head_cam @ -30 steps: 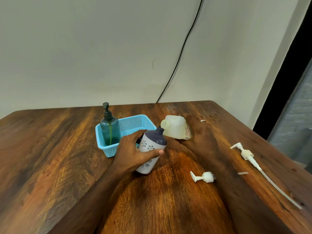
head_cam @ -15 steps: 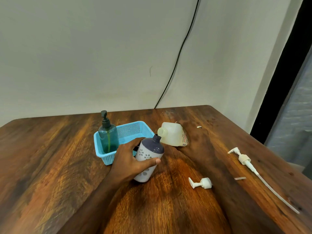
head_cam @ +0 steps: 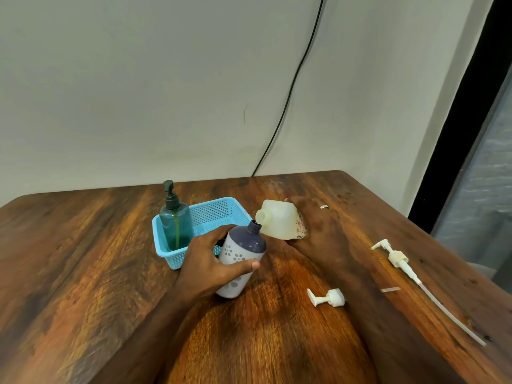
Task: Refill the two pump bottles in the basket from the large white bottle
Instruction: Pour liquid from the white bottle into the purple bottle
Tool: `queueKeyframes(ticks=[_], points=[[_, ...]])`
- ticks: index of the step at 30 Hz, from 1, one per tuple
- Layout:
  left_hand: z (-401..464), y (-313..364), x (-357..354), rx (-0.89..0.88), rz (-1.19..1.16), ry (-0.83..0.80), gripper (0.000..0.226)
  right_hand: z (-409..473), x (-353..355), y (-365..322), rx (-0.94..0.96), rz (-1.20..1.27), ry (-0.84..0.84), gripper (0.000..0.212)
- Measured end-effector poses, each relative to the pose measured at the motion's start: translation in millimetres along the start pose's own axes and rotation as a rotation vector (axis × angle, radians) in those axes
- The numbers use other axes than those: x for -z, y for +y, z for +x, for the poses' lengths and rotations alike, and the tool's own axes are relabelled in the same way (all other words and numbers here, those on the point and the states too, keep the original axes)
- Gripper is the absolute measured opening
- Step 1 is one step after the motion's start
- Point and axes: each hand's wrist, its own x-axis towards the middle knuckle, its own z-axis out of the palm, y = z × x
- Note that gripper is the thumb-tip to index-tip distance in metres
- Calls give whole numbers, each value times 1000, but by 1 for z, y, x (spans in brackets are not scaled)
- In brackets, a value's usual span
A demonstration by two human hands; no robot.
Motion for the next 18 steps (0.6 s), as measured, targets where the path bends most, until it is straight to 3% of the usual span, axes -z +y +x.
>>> queueKeyframes(ticks=[18], points=[[-5,3,7,-6,-81,-41,64,-2,0,-3,97,-17,46,67]])
